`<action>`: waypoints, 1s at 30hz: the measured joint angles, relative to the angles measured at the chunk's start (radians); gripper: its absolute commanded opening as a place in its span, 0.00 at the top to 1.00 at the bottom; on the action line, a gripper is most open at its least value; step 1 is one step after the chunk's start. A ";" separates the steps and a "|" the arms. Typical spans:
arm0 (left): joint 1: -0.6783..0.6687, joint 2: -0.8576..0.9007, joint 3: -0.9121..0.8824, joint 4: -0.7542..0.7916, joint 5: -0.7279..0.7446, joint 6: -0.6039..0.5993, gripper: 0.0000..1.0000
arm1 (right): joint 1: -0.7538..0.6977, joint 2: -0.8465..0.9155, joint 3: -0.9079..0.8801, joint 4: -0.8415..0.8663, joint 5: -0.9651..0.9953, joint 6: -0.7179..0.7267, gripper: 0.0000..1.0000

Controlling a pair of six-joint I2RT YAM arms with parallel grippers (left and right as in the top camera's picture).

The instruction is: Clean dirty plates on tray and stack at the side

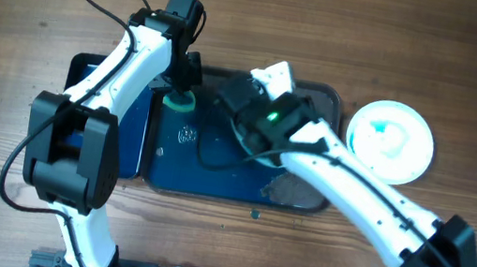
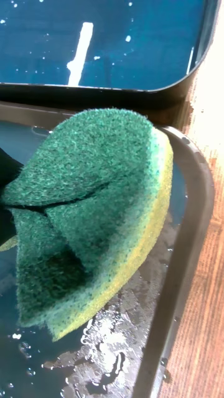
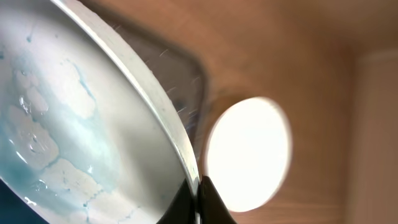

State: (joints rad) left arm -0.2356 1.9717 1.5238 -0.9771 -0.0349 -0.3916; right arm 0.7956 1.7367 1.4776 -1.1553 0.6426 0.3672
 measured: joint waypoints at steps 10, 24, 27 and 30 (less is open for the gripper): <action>0.000 0.000 0.000 0.009 0.000 0.000 0.96 | -0.512 -0.058 0.000 0.010 -0.767 -0.164 0.96; 0.000 0.000 0.000 -0.001 0.000 0.000 0.96 | -1.199 -0.076 -0.385 0.275 -0.904 -0.140 0.96; 0.000 0.000 0.000 -0.007 0.000 0.000 0.96 | -1.239 -0.076 -0.413 0.312 -0.900 -0.128 0.94; 0.000 0.000 0.000 -0.010 0.000 0.000 0.96 | -1.239 -0.076 -0.418 0.332 -0.841 -0.087 0.78</action>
State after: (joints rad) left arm -0.2356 1.9717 1.5238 -0.9867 -0.0345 -0.3916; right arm -0.4431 1.6604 1.0595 -0.8238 -0.1986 0.2798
